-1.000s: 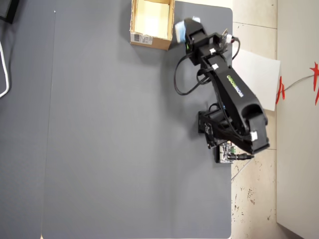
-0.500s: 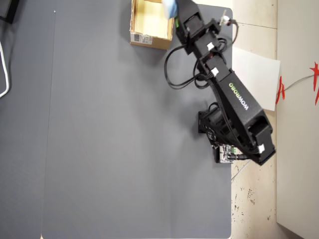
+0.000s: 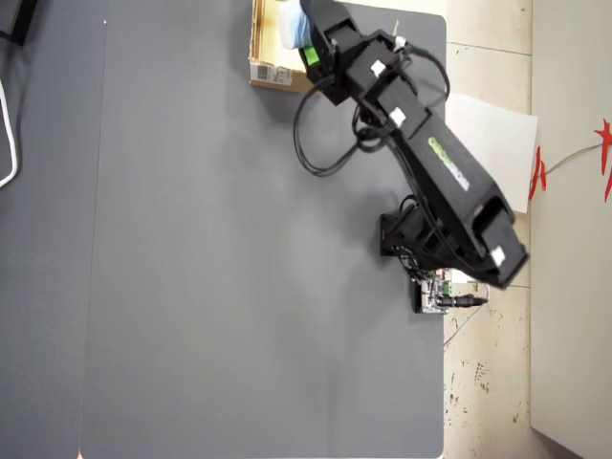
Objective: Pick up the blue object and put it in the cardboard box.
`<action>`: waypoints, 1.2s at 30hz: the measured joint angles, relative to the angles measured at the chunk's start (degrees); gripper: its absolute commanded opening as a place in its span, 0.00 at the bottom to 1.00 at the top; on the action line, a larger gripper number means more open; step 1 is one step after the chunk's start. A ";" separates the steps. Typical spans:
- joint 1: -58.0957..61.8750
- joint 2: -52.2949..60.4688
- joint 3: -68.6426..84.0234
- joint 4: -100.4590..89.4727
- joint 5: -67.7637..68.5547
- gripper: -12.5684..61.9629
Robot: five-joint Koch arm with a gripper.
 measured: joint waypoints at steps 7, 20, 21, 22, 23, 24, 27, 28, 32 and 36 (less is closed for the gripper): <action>-0.18 -9.32 -8.09 8.53 -4.22 0.52; 1.49 -11.87 -9.67 9.14 -3.43 0.62; 1.49 -11.87 -9.67 9.14 -2.99 0.62; 1.41 -11.78 -9.67 9.14 -2.20 0.62; 1.41 -11.78 -9.67 9.14 -1.23 0.62; 1.32 -11.60 -9.67 9.14 0.09 0.62; 1.23 -10.11 -9.58 9.14 4.92 0.63; 1.05 -9.23 -9.32 9.14 6.68 0.63; -0.97 -4.39 -1.93 8.09 12.74 0.63; -5.80 4.04 6.86 1.93 18.19 0.63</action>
